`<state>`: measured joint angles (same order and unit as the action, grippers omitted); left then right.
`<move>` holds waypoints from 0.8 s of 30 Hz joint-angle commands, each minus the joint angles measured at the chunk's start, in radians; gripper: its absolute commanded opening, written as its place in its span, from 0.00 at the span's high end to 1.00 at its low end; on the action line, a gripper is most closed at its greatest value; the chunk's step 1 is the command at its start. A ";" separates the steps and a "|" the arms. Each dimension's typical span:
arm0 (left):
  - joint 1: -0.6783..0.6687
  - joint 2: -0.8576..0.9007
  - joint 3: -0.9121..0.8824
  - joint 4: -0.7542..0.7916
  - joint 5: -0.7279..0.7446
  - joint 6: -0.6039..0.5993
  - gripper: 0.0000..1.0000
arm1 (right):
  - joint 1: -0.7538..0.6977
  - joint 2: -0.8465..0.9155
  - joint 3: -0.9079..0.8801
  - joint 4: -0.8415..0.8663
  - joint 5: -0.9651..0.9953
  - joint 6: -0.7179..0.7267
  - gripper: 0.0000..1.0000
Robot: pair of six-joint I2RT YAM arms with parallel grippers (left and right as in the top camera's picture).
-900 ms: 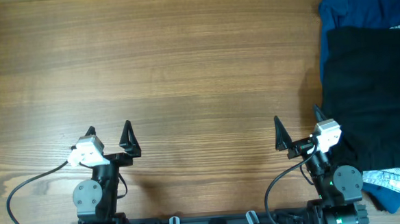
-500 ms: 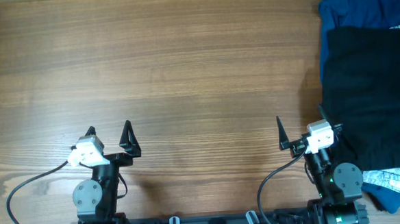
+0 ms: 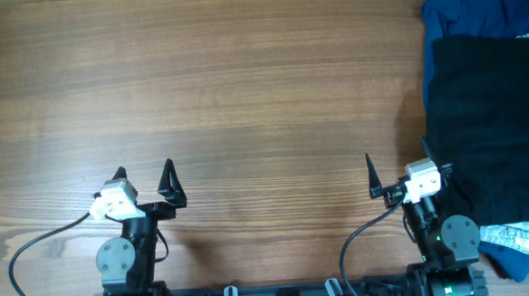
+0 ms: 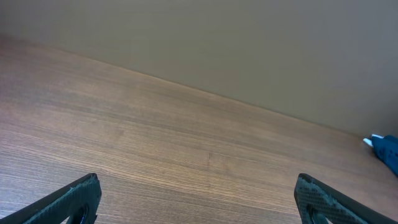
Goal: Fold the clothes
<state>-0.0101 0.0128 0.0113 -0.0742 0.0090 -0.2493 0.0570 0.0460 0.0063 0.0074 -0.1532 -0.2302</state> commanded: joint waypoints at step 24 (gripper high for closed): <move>0.003 0.023 0.058 -0.003 0.069 -0.081 0.00 | -0.003 0.039 0.148 -0.154 0.129 0.260 0.00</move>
<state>-0.0101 0.0135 0.0139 -0.0723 0.0406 -0.3073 0.0570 0.0521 0.0433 -0.0868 -0.1001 -0.0284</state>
